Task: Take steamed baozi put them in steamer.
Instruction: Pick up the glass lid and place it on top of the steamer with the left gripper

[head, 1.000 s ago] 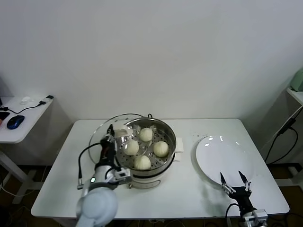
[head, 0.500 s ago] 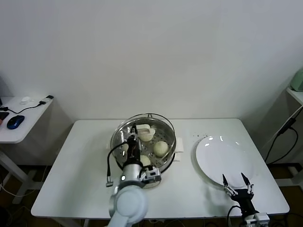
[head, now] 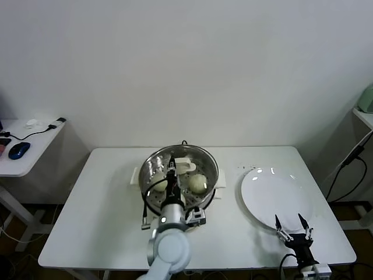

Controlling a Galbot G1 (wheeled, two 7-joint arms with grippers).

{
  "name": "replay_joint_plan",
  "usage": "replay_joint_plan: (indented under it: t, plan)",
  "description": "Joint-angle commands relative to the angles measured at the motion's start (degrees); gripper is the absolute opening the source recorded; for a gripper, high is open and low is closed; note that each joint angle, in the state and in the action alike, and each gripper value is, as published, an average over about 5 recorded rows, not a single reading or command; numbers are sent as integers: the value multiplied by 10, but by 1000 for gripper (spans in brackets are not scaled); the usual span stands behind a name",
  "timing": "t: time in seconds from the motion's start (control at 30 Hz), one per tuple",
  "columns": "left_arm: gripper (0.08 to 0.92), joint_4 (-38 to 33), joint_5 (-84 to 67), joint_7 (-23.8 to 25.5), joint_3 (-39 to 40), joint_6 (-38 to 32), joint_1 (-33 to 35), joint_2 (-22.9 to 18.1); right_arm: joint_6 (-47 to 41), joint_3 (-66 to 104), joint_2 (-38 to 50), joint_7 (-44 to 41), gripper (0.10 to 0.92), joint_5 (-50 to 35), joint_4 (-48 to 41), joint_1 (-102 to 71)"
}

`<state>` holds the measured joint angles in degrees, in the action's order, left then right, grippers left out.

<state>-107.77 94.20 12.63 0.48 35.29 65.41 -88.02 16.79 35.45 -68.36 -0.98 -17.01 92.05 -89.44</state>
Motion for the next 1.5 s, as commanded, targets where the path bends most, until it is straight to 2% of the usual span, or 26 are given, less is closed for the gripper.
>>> replay_joint_plan:
  t: [0.03, 0.7, 0.8, 1.17, 1.5]
  plan:
    - [141, 19, 5, -3, 13, 8, -5, -9, 7, 0, -3, 2, 823, 6, -7, 4]
    - [141, 43, 16, -19, -6, 3, -6, -2, 19, -1, -11, -1, 823, 14, -7, 5]
    - [171, 44, 15, -21, -7, 4, -5, -1, 18, -3, -9, -2, 823, 14, -4, 4]
    - [481, 6, -7, -1, 1, 2, 1, 10, 2, -11, -4, -3, 823, 13, 0, 6]
    - [764, -82, -72, 6, -1, 5, 31, 49, -11, -28, -1, 29, 823, -8, 15, 2]
